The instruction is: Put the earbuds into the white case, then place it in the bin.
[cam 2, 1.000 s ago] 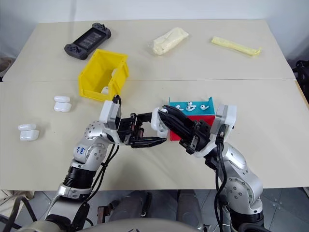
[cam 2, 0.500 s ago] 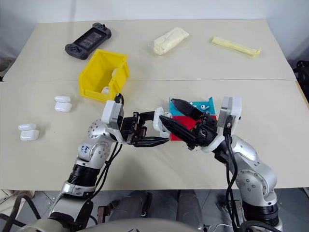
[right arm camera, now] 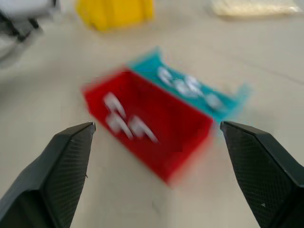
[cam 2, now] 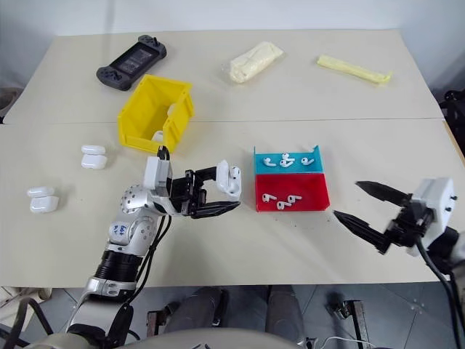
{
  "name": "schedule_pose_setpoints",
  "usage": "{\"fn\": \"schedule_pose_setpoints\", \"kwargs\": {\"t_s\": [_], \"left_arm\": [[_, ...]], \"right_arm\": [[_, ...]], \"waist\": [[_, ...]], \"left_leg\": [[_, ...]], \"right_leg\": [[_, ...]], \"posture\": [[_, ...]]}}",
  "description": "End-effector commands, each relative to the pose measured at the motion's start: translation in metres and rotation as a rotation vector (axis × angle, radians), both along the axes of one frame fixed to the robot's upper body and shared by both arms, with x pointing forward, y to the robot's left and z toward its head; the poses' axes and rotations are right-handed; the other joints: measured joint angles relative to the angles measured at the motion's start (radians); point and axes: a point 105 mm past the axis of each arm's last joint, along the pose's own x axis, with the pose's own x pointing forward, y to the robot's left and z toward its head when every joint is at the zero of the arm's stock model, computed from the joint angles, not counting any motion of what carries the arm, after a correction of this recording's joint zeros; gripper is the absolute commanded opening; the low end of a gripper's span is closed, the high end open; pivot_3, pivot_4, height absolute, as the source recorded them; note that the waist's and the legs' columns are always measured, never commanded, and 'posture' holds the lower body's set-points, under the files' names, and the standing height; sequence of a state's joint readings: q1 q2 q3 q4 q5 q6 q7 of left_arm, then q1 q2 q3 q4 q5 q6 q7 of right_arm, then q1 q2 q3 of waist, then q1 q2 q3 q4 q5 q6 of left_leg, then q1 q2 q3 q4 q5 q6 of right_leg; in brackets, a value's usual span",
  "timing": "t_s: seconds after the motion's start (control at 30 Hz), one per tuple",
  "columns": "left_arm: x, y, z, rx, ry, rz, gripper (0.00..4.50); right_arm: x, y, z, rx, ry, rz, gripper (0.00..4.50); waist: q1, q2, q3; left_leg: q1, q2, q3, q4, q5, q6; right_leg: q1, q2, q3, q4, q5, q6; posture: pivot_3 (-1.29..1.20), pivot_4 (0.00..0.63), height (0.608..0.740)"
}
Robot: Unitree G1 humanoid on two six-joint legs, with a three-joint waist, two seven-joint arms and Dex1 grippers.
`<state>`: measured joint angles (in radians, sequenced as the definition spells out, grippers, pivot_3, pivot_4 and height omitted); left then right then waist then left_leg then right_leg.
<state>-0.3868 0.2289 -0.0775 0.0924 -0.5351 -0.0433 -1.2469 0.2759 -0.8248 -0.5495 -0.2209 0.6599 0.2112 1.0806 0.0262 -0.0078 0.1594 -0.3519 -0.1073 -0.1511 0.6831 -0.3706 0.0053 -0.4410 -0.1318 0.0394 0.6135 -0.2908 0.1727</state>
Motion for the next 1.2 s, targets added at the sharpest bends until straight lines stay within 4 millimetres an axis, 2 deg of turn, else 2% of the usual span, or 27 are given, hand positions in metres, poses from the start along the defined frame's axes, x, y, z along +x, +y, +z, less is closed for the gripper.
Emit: {"fn": "schedule_pose_setpoints", "kwargs": {"t_s": [0.03,0.13,0.33,0.53,0.63,0.73,0.9,1.13,1.2], "left_arm": [[-0.002,0.001,0.002,-0.006,-0.042,0.018,2.76],[-0.004,0.001,0.002,-0.010,-0.048,0.029,2.76],[-0.007,-0.003,0.002,-0.015,-0.052,0.042,2.76],[-0.008,-0.013,0.000,-0.009,-0.048,0.032,2.76],[-0.008,-0.017,0.000,-0.001,-0.051,0.026,2.76],[-0.008,-0.020,0.000,0.006,-0.053,0.025,2.76],[-0.007,-0.021,0.001,0.008,-0.056,0.035,2.76],[-0.008,-0.020,0.001,-0.004,-0.052,0.057,2.76],[-0.008,-0.020,0.001,-0.007,-0.052,0.061,2.76]], "right_arm": [[0.009,-0.017,0.007,-0.118,-0.072,-0.007,4.42],[0.026,-0.004,0.013,-0.151,-0.059,0.081,4.42],[0.067,0.035,0.046,-0.241,-0.053,0.210,4.42],[0.116,0.056,0.044,-0.546,0.082,0.254,4.42],[0.136,0.068,0.045,-0.638,0.095,0.265,4.42],[0.152,0.074,0.038,-0.794,0.083,0.287,4.42],[0.168,0.078,0.029,-0.909,0.086,0.333,4.42],[0.172,0.081,0.020,-1.030,0.113,0.445,4.42],[0.172,0.080,0.017,-1.067,0.133,0.461,4.04]], "waist": [[-0.003,0.000,0.000],[-0.005,0.001,-0.001],[-0.001,0.002,-0.001],[0.002,0.002,0.000],[-0.004,0.002,0.000],[-0.005,0.002,0.000],[-0.006,0.002,0.000],[-0.009,0.003,0.000],[-0.013,0.003,0.000]], "left_leg": [[0.000,0.000,0.000,0.000,0.000,0.000],[0.001,0.001,0.001,0.000,0.000,0.000],[-0.001,0.001,0.000,0.000,0.000,0.000],[-0.003,0.000,-0.001,0.001,0.000,0.000],[-0.004,0.000,-0.001,0.000,0.000,0.000],[-0.004,0.000,-0.001,0.000,0.000,0.000],[-0.004,0.000,-0.001,0.000,0.000,0.000],[-0.004,0.000,-0.001,0.000,0.000,0.000],[-0.004,0.000,-0.001,0.000,0.000,0.000]], "right_leg": [[0.000,0.000,0.000,0.000,0.000,0.000],[0.000,0.000,0.001,0.000,0.000,0.000],[-0.001,0.000,0.001,0.000,0.000,0.000],[-0.003,-0.002,-0.001,-0.002,0.000,0.000],[-0.004,-0.002,-0.002,-0.002,0.000,0.000],[-0.004,-0.002,-0.002,-0.001,0.000,0.000],[-0.004,-0.002,-0.002,-0.001,0.000,0.000],[-0.004,-0.002,-0.002,0.000,0.000,0.000],[-0.004,-0.002,-0.002,0.002,0.000,0.000]], "posture": [[0.00,0.150,0.740],[0.00,0.150,0.740],[0.00,0.150,0.740],[0.00,0.150,0.740],[0.00,0.150,0.740],[0.00,0.150,0.740],[0.00,0.150,0.740],[0.00,0.150,0.740],[0.00,0.150,0.740]]}}
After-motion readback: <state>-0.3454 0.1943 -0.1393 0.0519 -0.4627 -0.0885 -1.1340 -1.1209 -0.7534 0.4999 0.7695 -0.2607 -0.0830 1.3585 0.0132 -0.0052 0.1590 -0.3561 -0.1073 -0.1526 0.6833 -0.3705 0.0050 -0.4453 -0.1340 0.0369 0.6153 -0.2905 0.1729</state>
